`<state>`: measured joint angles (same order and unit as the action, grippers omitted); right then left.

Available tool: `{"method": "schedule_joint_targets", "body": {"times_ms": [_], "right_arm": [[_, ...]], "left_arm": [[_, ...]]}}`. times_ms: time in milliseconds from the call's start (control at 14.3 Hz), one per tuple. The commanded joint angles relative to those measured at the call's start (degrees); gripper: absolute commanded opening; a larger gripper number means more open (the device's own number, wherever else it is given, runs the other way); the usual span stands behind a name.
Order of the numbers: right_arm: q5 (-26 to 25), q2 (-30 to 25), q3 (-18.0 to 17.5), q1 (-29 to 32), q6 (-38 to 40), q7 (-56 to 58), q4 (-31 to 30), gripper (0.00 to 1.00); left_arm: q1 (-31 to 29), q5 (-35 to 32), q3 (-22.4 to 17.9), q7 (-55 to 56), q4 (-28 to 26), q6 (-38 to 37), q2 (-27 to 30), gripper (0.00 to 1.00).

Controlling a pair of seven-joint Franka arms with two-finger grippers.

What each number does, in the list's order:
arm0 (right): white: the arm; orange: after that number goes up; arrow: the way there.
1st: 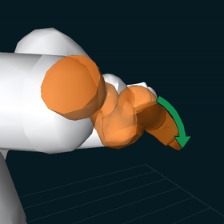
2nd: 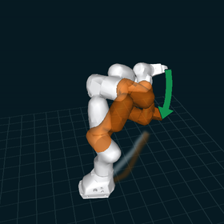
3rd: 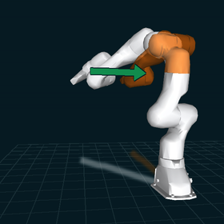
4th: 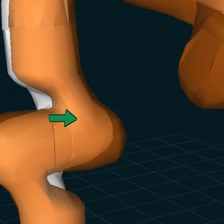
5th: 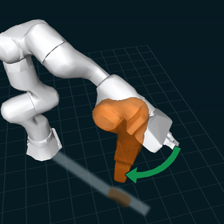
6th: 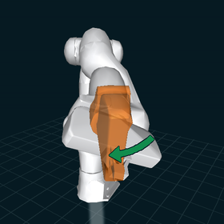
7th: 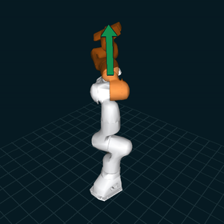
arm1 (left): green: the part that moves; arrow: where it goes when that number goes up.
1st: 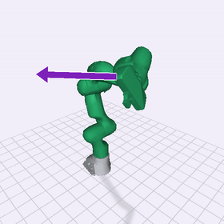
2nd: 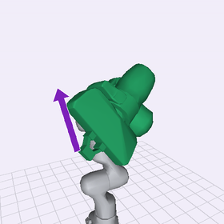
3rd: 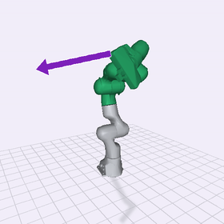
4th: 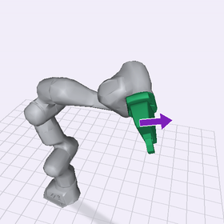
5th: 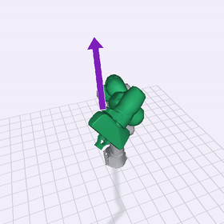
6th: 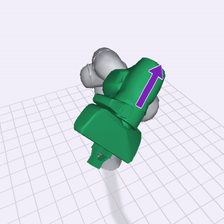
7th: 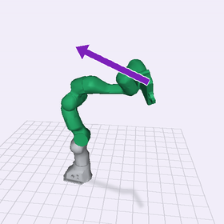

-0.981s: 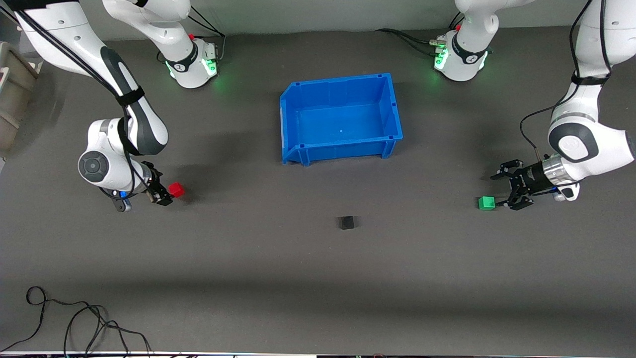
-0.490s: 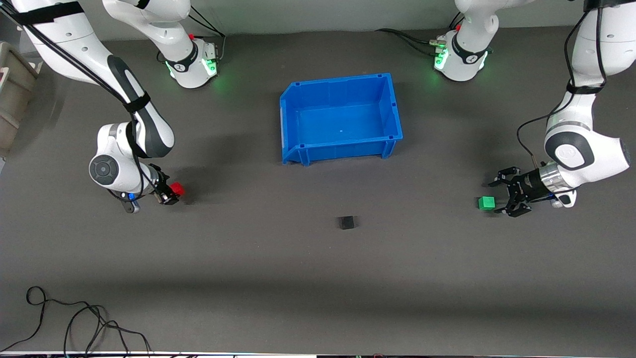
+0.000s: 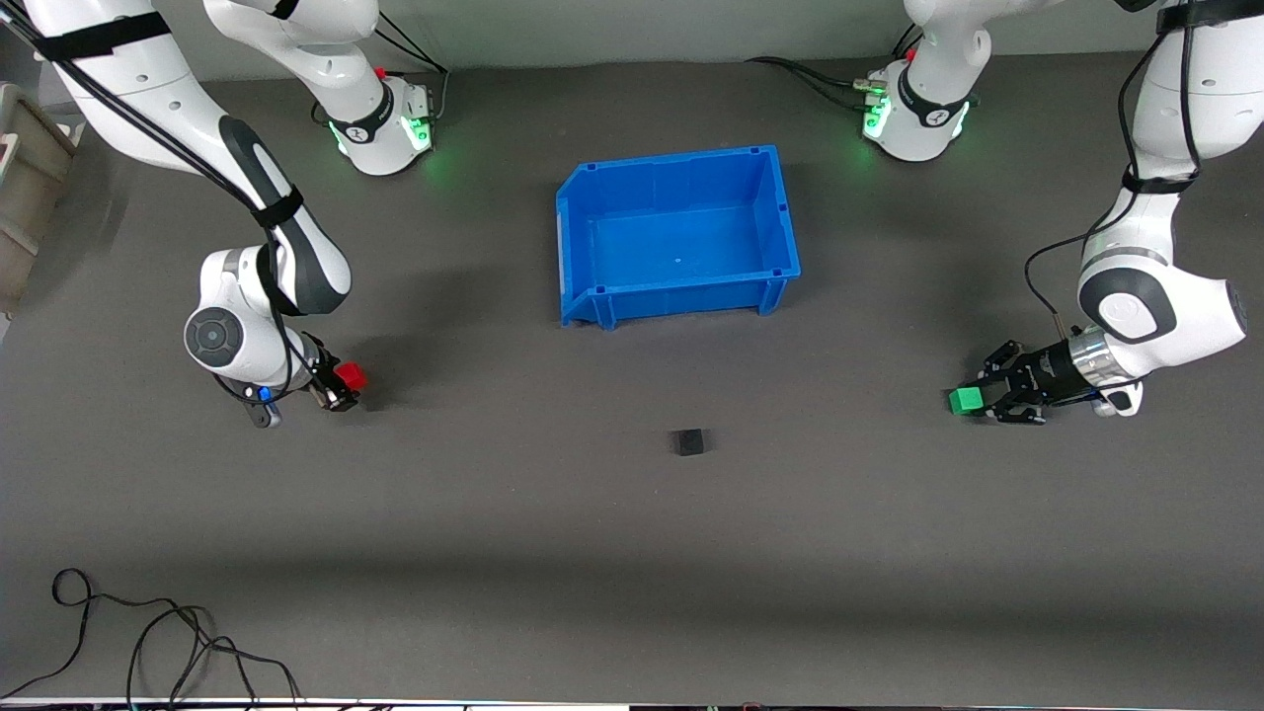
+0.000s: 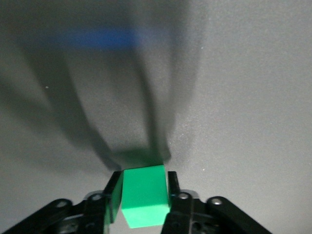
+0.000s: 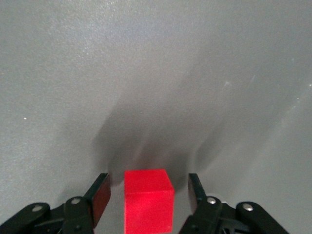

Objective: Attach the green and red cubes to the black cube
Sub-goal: 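Carry the red cube with the right gripper while the left gripper carries green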

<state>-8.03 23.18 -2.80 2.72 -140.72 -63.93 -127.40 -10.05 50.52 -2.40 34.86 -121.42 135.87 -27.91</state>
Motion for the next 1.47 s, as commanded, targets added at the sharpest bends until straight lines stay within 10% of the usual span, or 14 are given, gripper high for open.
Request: {"method": "schedule_joint_targets", "body": {"times_ms": [0, 631, 911, 1401], "right_arm": [[-1.28, 0.28, 0.16, -0.34, -0.61, -0.06, 0.13, 0.44], [0.03, -6.03, 0.07, -0.43, 5.17, -0.05, 3.72, 0.24], [10.29, -5.87, -1.07, -3.67, 10.12, -1.54, 10.84, 0.24], [12.6, 7.38, -1.33, -19.48, 9.68, -33.5, 27.44, 0.24]], "left_arm": [[0.47, 1.25, -0.32, 0.03, 0.92, -0.69, 1.1, 0.33], [12.92, 0.46, -0.41, 21.45, 12.42, -6.4, 0.59, 0.33], [23.3, 0.37, -0.41, 36.13, 19.37, 0.16, -4.77, 0.33], [35.35, 0.9, -0.32, 45.55, 27.37, 9.93, -14.62, 0.33]]}}
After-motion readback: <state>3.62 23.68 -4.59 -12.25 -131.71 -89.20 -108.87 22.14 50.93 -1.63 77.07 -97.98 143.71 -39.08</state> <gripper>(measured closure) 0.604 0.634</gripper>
